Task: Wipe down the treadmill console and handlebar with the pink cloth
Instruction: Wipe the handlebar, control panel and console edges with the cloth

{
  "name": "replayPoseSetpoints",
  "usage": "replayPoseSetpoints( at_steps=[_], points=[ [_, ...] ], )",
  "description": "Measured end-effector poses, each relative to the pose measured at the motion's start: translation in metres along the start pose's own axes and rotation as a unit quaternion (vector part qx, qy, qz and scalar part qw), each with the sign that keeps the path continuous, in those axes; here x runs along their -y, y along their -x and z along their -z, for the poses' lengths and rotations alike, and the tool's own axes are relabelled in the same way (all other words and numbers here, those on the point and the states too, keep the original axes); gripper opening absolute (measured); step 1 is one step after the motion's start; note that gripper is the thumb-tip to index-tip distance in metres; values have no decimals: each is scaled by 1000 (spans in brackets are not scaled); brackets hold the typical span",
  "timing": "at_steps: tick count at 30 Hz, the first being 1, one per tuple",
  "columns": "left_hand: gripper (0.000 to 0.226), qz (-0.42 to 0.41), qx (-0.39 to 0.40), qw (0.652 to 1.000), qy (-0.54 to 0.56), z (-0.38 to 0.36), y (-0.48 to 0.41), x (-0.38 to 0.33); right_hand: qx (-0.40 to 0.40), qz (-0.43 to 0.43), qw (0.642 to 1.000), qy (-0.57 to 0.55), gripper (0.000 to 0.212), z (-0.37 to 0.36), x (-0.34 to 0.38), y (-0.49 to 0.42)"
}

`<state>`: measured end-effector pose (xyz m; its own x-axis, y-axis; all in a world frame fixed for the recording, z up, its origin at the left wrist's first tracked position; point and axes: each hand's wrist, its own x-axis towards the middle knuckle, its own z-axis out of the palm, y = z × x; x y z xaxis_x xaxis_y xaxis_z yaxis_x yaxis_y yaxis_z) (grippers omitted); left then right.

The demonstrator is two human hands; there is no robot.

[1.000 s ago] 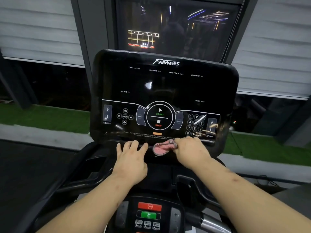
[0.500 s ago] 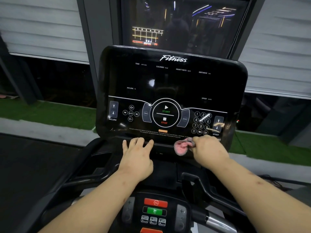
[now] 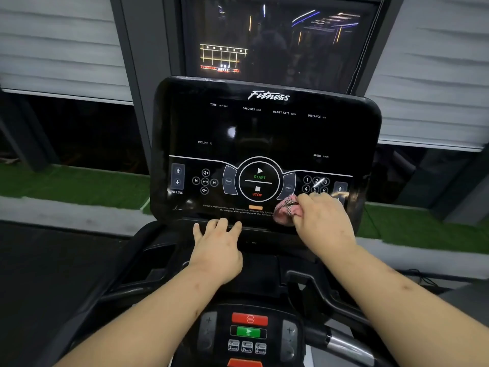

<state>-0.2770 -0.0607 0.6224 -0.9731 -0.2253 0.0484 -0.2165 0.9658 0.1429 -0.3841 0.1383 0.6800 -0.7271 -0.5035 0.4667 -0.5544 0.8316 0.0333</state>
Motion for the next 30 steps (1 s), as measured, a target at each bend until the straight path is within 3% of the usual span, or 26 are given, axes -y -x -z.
replayPoseSetpoints(
  at_steps=[2, 7, 10, 14, 20, 23, 30],
  points=[
    [70, -6, 4, 1000, 3, 6, -3, 2, -4, -32, 999, -10, 15, -4, 10, 14],
    [60, -25, -26, 999, 5, 17, 2, 23, 143, -141, 977, -74, 29, -37, 43, 43],
    [56, -3, -55, 998, -17, 20, 4, 54, 180, -176, 959, -132, 37, -49, 65, 45],
    [66, 6, -21, 1000, 12, 19, 5, 87, 198, -180, 947, -177, 42, -54, 102, 31],
    [68, -12, -44, 999, -2, 14, 8, 88, 212, -124, 952, -183, 47, -65, 168, 4],
    [69, -14, -48, 999, -13, 14, 8, 89, 205, -114, 958, -167, 54, -67, 164, 4],
    [67, -4, -39, 999, -26, 20, 11, 78, 184, -175, 956, -146, 40, -58, 112, 23]
  ],
)
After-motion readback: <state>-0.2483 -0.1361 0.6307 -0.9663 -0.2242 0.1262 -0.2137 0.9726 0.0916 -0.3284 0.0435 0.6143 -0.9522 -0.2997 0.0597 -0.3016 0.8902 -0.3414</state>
